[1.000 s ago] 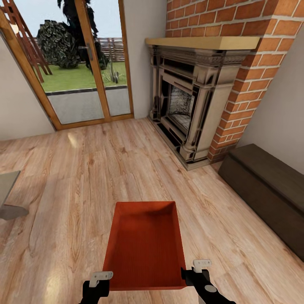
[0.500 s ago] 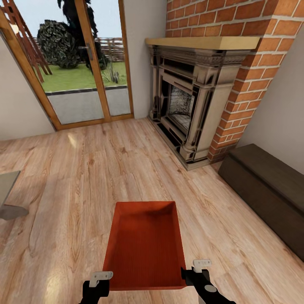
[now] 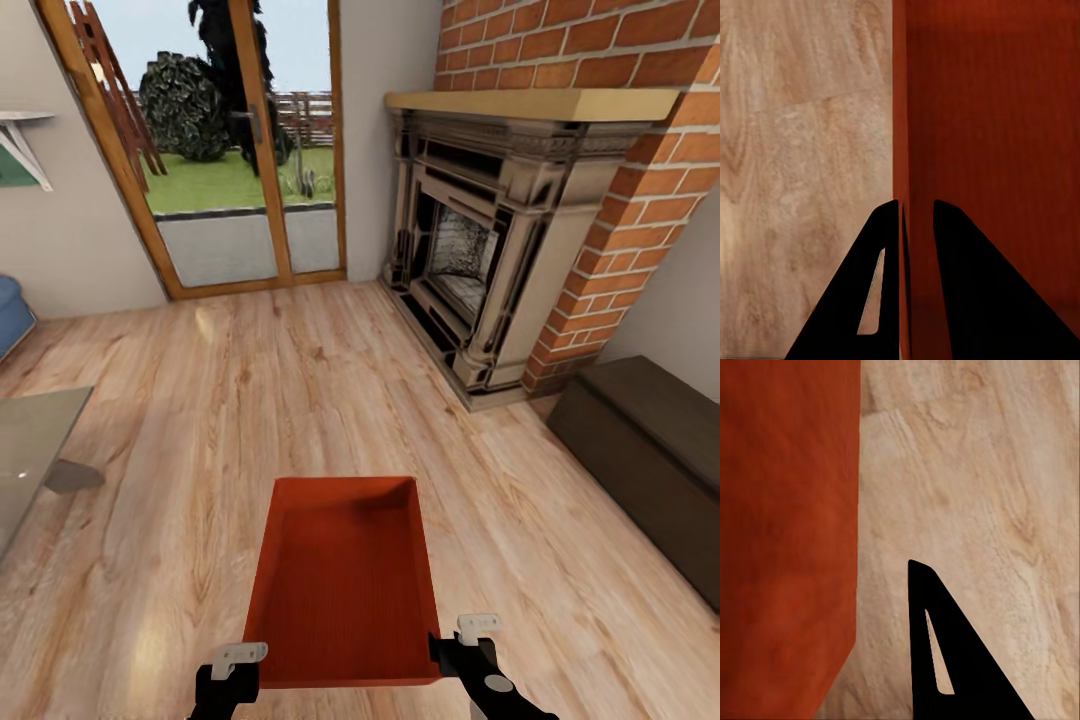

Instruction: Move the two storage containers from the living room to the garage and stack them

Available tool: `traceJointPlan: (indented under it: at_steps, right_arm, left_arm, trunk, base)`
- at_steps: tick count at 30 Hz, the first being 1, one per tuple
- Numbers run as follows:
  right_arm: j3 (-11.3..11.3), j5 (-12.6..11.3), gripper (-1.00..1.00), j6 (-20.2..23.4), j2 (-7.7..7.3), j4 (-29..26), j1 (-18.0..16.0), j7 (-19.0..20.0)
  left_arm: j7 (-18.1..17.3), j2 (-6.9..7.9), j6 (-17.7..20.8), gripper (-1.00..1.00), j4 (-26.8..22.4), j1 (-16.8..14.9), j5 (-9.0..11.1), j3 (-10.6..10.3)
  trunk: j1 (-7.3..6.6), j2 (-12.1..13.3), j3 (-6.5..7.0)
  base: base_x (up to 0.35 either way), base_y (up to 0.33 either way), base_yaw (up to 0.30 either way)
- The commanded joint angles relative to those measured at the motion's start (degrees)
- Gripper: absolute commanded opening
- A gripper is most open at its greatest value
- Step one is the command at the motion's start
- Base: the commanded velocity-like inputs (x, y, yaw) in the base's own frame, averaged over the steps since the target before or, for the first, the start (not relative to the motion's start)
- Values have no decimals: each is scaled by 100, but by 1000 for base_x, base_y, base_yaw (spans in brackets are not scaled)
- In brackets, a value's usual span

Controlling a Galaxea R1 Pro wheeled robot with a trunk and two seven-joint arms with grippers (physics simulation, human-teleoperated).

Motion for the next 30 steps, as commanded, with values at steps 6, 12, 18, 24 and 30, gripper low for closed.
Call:
traceJointPlan:
  at_steps: [6, 12, 18, 24, 30]
  right_arm:
    - [-45, -5, -100, -21, -88, 6, -2, -56]
    - [-45, -4, -100, -21, -88, 6, -2, -56]
    - [-45, -6, -100, -21, -88, 6, -2, -56]
    - [-45, -5, -100, -21, -88, 6, -2, -56]
    - [-45, -7, -100, -21, -88, 6, -2, -56]
  left_arm:
    - [42, 2, -17, -100, -6, -6, 22, 95]
    - [42, 4, -17, -100, -6, -6, 22, 96]
    - [42, 10, -17, -100, -6, -6, 22, 96]
    - [42, 11, -17, -100, -6, -6, 22, 96]
    - [42, 11, -17, -100, -6, -6, 22, 96]
  trunk:
    - [0, -2, 11]
    - [0, -2, 26]
    - [0, -2, 41]
    - [0, -2, 56]
    - [0, -2, 71]
  base:
    - [0, 0, 283]
    - [0, 0, 283]
    - [0, 0, 283]
    - [0, 0, 283]
    - [0, 0, 283]
